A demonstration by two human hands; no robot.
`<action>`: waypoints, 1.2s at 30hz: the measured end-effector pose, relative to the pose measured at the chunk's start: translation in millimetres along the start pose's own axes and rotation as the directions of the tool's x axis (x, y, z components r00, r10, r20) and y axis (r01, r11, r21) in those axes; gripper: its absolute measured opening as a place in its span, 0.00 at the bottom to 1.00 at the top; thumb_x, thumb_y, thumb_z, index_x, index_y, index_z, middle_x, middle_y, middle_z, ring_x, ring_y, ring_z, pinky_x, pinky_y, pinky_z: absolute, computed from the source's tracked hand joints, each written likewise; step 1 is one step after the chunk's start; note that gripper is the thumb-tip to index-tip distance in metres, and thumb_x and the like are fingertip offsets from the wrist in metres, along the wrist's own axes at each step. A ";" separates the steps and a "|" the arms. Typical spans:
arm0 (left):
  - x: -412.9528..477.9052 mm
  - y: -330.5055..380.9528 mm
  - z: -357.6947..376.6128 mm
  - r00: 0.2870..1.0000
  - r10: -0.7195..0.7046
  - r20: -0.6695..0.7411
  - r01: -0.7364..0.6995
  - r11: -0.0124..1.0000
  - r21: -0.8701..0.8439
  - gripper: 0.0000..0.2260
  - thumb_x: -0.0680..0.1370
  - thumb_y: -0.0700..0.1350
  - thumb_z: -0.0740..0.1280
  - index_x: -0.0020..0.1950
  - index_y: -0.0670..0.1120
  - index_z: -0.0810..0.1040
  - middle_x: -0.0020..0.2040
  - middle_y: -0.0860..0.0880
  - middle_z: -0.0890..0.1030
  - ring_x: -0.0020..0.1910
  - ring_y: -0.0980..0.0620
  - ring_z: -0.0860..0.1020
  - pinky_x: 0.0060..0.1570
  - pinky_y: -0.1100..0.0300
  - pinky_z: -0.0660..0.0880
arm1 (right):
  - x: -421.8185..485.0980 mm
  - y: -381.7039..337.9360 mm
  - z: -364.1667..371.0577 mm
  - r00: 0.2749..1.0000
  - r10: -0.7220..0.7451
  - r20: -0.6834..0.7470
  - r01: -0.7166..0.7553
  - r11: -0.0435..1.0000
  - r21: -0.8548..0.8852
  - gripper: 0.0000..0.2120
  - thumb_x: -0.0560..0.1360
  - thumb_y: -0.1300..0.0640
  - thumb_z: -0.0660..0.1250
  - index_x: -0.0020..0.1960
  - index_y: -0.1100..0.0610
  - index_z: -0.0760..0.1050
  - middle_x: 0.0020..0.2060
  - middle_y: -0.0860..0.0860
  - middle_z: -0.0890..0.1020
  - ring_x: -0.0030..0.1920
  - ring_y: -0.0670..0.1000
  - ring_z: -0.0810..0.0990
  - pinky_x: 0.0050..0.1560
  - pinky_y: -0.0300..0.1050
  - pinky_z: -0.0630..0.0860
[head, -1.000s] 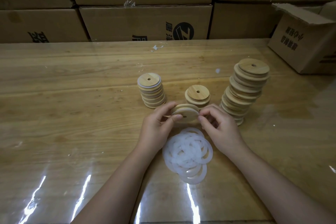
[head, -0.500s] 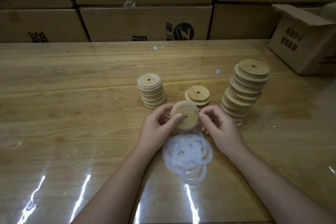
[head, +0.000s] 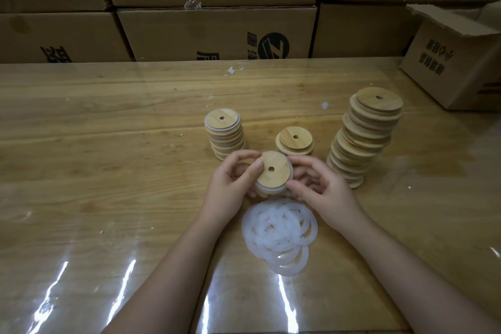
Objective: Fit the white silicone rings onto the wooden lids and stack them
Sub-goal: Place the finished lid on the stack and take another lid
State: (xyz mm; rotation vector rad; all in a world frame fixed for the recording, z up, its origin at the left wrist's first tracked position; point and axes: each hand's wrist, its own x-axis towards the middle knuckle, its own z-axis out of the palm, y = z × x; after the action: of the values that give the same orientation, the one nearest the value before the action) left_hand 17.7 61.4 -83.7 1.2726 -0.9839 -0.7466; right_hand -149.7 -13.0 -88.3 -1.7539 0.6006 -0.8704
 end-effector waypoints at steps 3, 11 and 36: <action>-0.5 2.1 -0.5 0.999 -0.020 0.033 0.020 1.000 -0.011 0.07 0.77 0.37 0.64 0.52 0.47 0.77 0.32 0.54 0.82 0.28 0.57 0.80 0.29 0.66 0.75 | 0.9 1.2 -0.3 1.000 0.016 -0.008 -0.016 1.000 0.018 0.17 0.73 0.62 0.69 0.57 0.45 0.74 0.42 0.52 0.82 0.41 0.57 0.80 0.40 0.48 0.78; -0.5 7.2 -7.2 0.980 -0.119 0.158 0.148 0.971 -0.186 0.18 0.68 0.41 0.69 0.58 0.47 0.76 0.41 0.48 0.84 0.35 0.54 0.81 0.36 0.66 0.76 | 4.1 1.9 -1.2 0.998 0.061 -0.031 -0.057 0.989 0.133 0.14 0.74 0.63 0.65 0.56 0.49 0.75 0.41 0.49 0.83 0.38 0.47 0.81 0.36 0.37 0.77; 2.0 -0.4 -10.2 0.985 -0.068 0.158 0.096 0.979 -0.178 0.14 0.68 0.39 0.70 0.52 0.49 0.80 0.48 0.50 0.85 0.46 0.57 0.81 0.40 0.66 0.76 | 6.1 4.6 -3.3 0.996 0.052 -0.078 -0.051 0.999 0.020 0.19 0.71 0.68 0.69 0.51 0.44 0.74 0.43 0.45 0.81 0.39 0.53 0.81 0.40 0.42 0.78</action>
State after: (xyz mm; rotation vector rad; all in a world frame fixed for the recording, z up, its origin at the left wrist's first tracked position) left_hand 27.8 63.8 -83.9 1.1116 -0.9630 -0.9880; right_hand -148.5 -21.0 -90.4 -1.6871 0.6846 -0.9094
